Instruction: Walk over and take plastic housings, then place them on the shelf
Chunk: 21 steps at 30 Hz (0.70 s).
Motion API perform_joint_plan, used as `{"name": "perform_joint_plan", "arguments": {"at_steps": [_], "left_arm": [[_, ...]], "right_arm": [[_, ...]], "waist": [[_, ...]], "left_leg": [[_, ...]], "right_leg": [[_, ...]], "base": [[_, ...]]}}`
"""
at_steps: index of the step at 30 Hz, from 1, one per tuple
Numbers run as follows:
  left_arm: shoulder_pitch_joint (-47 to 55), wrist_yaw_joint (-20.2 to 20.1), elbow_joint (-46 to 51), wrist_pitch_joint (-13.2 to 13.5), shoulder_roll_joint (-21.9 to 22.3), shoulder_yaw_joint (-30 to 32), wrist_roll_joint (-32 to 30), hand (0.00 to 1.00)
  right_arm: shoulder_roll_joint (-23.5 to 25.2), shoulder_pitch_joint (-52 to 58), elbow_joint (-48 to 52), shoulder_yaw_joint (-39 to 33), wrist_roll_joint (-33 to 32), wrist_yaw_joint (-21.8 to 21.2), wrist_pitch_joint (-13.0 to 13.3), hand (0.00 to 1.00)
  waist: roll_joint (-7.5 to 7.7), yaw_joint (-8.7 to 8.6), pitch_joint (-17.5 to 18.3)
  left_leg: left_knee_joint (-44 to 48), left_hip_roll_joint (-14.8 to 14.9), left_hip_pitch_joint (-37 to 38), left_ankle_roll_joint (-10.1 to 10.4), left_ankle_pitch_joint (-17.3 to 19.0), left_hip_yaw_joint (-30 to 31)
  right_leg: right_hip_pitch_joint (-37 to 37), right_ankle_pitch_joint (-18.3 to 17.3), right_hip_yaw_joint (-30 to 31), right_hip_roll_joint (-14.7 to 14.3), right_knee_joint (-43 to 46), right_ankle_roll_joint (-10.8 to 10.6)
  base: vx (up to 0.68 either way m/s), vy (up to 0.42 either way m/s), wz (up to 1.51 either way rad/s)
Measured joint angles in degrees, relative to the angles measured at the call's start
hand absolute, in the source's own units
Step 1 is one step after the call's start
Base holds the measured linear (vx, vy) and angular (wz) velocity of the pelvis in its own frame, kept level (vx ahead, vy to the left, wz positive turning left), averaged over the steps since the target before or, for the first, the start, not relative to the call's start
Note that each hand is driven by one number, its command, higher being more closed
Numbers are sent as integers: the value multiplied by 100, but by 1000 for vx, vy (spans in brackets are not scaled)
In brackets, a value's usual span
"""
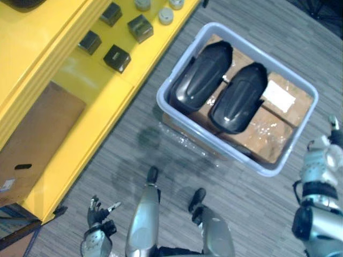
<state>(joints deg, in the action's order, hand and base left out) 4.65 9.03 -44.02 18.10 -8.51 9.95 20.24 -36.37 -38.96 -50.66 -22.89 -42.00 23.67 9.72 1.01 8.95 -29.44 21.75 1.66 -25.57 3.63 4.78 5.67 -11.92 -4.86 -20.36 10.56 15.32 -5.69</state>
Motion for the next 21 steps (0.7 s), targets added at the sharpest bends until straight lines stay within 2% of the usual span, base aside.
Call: {"name": "perform_joint_plan", "arguments": {"at_steps": [7, 10, 12, 16, 21], "left_arm": [[2, -120, -206, 68, 8, -279, 4, 0], [1, -127, -210, 82, 4, -372, 11, 0], [1, -130, -216, 89, 11, -413, 14, 0], [-1, -135, -227, 103, 22, -492, 24, 0], [-22, -157, -372, 264, 73, -657, 196, 0]], "right_arm": [[-119, -412, -284, 243, 64, -135, -373, 0], [-133, -525, -386, 434, 238, -132, -443, 0], [-148, -590, -460, 469, 239, -131, -603, 0], [-227, -687, -781, 575, 256, -280, -846, 0], [-234, -691, -928, 741, 700, -540, -859, 0]], "waist": [[-31, 127, -14], [-51, 132, -20], [-72, 143, -26], [-194, 194, -28], [-327, 263, -30]], "left_leg": [[-130, -42, -17, -3, -118, 30], [-134, -60, -51, -8, -142, 81], [-142, -74, -56, -9, -161, 104], [-141, -81, -60, -6, -177, 127], [-272, -85, -77, 5, -281, 157]], "right_leg": [[-56, 0, -33, 38, 20, -1], [-57, 0, -109, 49, 31, -1], [-56, -6, -139, 62, 50, -3], [-63, -19, -156, 71, 99, -3], [-129, -21, -184, 85, 117, -2]], "base": [[-9, -2, 4], [-8, -2, 9], [-11, 2, 9], [-9, 0, 2], [-12, -7, 3]]}}
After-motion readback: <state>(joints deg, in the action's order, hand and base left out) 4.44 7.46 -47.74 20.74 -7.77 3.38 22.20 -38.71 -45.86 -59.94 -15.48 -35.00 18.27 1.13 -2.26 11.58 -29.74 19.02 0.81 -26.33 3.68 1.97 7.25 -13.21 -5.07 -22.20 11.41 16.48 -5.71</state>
